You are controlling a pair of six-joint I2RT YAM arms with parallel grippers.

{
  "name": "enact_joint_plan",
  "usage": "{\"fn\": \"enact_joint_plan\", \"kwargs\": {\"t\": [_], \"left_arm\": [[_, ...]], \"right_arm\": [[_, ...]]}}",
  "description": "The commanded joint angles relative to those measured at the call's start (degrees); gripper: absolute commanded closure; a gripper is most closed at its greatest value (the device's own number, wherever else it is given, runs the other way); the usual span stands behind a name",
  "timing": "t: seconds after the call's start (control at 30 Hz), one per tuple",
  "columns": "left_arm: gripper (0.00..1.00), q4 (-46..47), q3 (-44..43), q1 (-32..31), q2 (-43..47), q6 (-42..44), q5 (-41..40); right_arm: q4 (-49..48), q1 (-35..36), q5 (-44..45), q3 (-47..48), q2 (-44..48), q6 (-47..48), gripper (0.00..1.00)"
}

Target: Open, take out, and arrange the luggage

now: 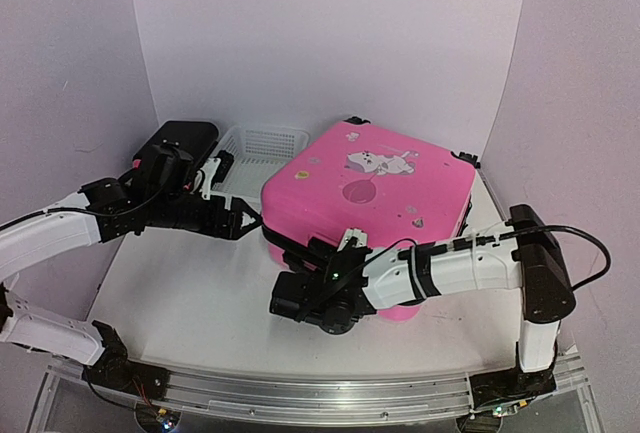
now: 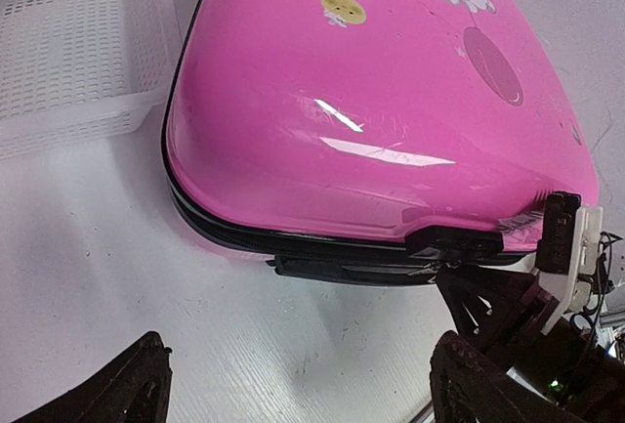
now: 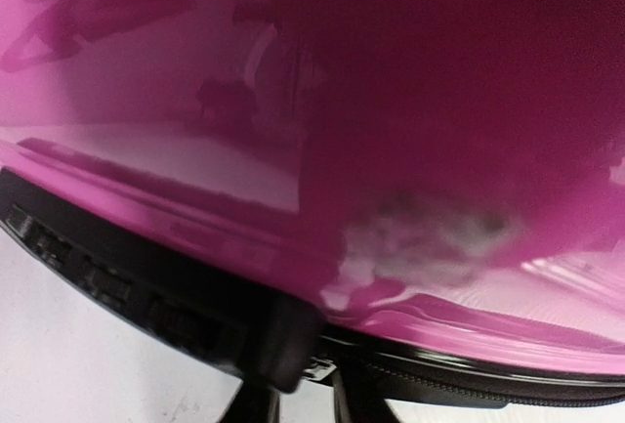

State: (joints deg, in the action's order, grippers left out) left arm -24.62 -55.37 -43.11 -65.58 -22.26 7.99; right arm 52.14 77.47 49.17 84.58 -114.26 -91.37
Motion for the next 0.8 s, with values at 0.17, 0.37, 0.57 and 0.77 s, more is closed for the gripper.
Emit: {"fn": "enact_joint_plan", "kwargs": {"t": [0.17, 0.37, 0.57, 0.77], "left_arm": [[0.08, 6.9, 3.2, 0.7, 3.2, -4.5, 7.1], [0.14, 15.5, 9.8, 0.7, 1.9, -12.6, 16.5], [0.26, 30.3, 17.8, 0.5, 1.0, -23.5, 20.5], [0.36, 43.4, 22.1, -3.9, -5.4, -33.1, 17.5]], "right_arm": [[5.6, -3.3, 3.3, -0.3, -1.2, -2.1, 1.00], [5.5, -3.3, 0.9, 1.0, 0.3, 5.3, 1.00], [5.5, -3.3, -3.5, -1.9, 3.5, 13.5, 1.00], [6.8, -3.3, -7.4, -4.7, 7.1, 14.1, 1.00]]}}
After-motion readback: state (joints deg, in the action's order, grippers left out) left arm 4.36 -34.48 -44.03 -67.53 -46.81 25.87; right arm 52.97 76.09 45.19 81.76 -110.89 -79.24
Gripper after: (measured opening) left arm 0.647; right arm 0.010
